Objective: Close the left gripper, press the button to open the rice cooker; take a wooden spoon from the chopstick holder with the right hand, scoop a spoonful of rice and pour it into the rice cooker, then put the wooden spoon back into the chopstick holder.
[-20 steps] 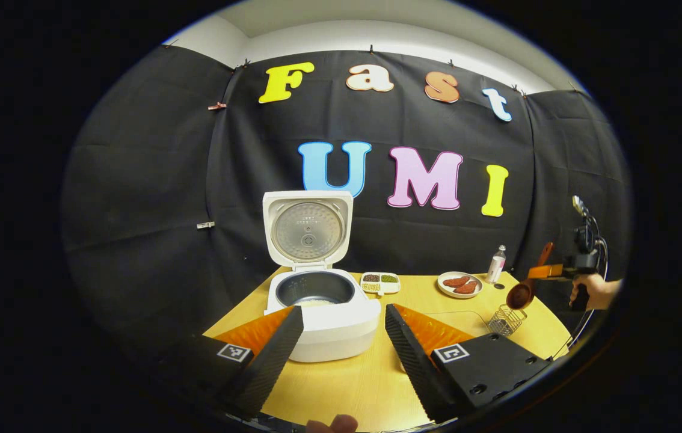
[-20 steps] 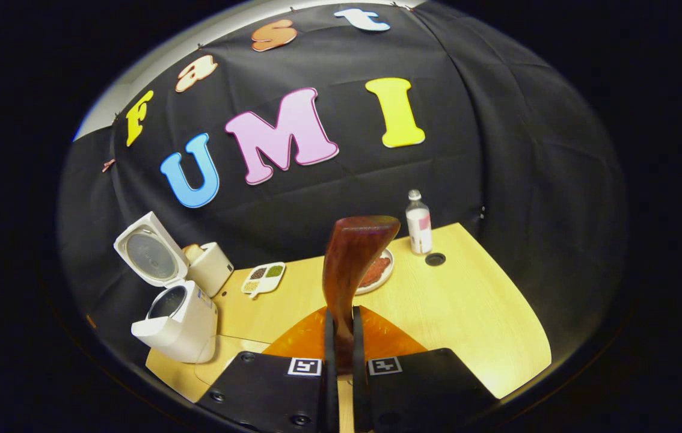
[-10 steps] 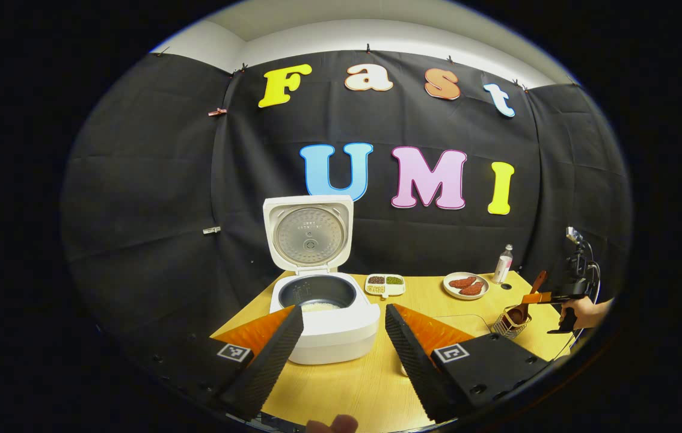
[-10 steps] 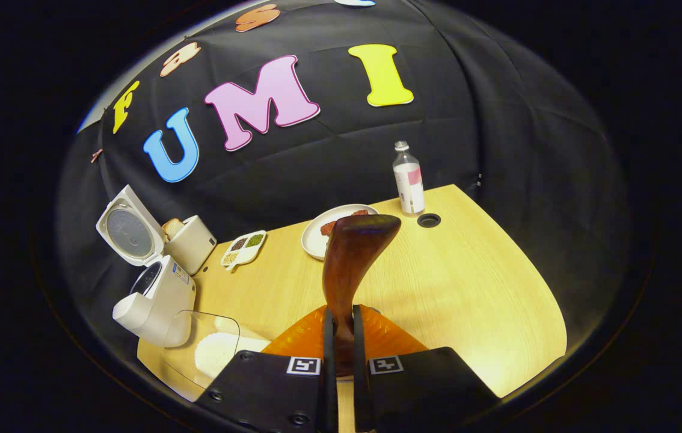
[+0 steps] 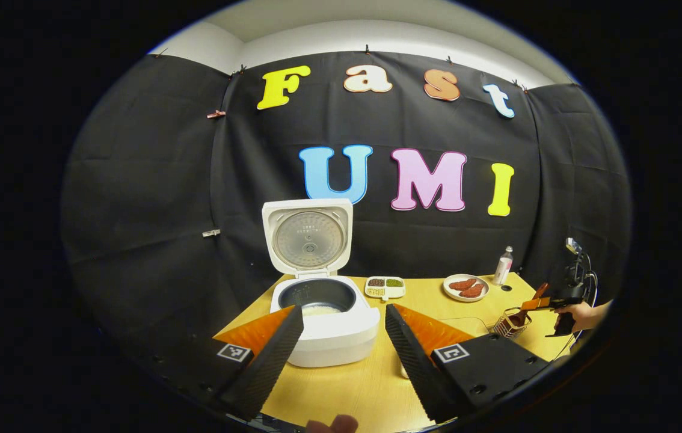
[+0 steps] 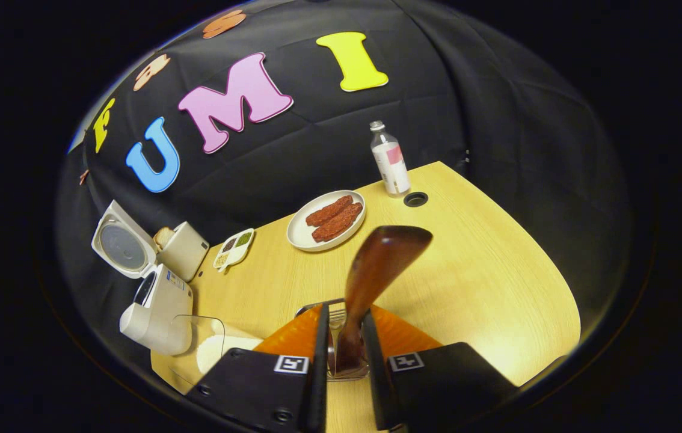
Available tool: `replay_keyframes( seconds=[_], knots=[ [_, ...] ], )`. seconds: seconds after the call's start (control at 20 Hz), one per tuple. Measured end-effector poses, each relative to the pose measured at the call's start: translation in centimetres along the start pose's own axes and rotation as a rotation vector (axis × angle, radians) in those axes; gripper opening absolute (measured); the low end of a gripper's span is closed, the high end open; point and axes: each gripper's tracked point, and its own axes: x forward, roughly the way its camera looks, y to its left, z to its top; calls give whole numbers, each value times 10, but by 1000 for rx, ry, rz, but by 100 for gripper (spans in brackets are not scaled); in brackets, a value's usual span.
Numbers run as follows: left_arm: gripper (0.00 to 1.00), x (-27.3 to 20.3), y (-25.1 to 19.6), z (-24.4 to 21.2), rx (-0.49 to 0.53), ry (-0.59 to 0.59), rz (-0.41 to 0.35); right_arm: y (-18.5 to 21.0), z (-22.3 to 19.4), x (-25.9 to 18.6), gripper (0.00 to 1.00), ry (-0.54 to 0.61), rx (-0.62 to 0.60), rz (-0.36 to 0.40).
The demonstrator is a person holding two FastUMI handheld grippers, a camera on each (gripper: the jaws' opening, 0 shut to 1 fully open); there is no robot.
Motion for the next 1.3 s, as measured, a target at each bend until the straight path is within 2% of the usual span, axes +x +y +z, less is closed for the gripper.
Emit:
replay_keyframes(
  seconds=[0.1,0.15,0.2,0.25,0.35,0.45,0.75,1.0,1.3],
  knots=[
    [95,3,-1,5,1,-11,-8,-6,1,-6,43,-5,14,-14],
    [95,4,-1,8,5,-18,-11,-9,2,-11,69,-7,11,-25],
    [95,6,-2,12,10,-28,-14,-11,2,-16,64,-13,7,-33],
    [95,9,-1,16,13,-35,-18,-11,2,-24,79,-21,2,-37],
    [96,15,0,26,16,-58,-25,-12,4,-44,91,-50,-16,-46],
    [95,24,1,37,14,-78,-33,-8,3,-66,99,-77,-47,-50],
    [94,65,20,99,56,-173,-17,20,4,-137,99,-175,-146,-41],
    [94,123,42,167,82,-257,26,64,11,-189,98,-232,-221,23],
    [94,204,50,205,69,-257,45,101,10,-239,98,-283,-280,66]
  ],
)
